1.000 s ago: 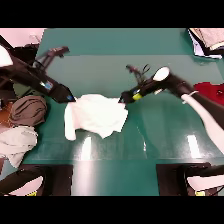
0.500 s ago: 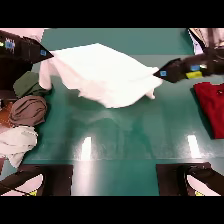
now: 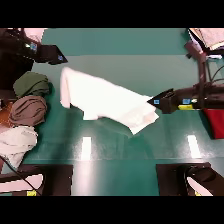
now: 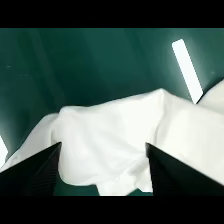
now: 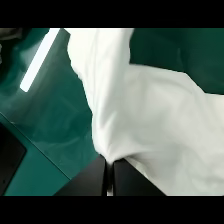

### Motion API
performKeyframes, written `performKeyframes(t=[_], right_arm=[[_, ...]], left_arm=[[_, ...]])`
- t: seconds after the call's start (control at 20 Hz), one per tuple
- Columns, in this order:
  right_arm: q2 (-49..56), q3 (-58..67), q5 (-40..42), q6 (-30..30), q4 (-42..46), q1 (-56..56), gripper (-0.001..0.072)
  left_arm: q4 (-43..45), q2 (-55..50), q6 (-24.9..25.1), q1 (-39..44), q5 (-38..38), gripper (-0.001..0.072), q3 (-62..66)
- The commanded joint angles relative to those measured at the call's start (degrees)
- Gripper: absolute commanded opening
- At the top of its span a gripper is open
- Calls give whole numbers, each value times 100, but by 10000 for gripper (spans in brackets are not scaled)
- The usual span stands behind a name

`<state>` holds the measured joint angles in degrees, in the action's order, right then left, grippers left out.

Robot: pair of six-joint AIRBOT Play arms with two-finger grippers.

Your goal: Fold the shirts.

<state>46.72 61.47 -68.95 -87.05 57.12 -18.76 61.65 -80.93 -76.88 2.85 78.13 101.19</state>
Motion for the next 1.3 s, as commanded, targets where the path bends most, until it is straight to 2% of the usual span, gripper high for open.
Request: performKeyframes(t=[0.0, 0.2, 0.3, 0.5, 0.7, 0.9, 1.25], right_arm=[[87, -529, 619, -120, 7, -96, 18], [409, -527, 452, -94, 7, 323, 18], [435, -527, 389, -42, 7, 619, 18], [201, -527, 385, -31, 4, 1047, 18], [105, -529, 313, -33, 0, 1259, 18], [212, -527, 234, -42, -11, 1255, 19], [212, -529, 168, -262, -11, 1244, 19]], left_arm=[[24, -199, -166, -4, -85, 622, 31], [374, -186, -160, -4, 391, 622, -2], [627, -188, -238, -4, 393, 623, -199], [726, -205, -249, -142, 28, 623, -1213], [310, -291, -262, -1012, -275, 622, -2168], [-323, -507, 219, -1659, -619, 622, -2739], [-555, -1226, 673, -1794, -879, 622, -2802]])
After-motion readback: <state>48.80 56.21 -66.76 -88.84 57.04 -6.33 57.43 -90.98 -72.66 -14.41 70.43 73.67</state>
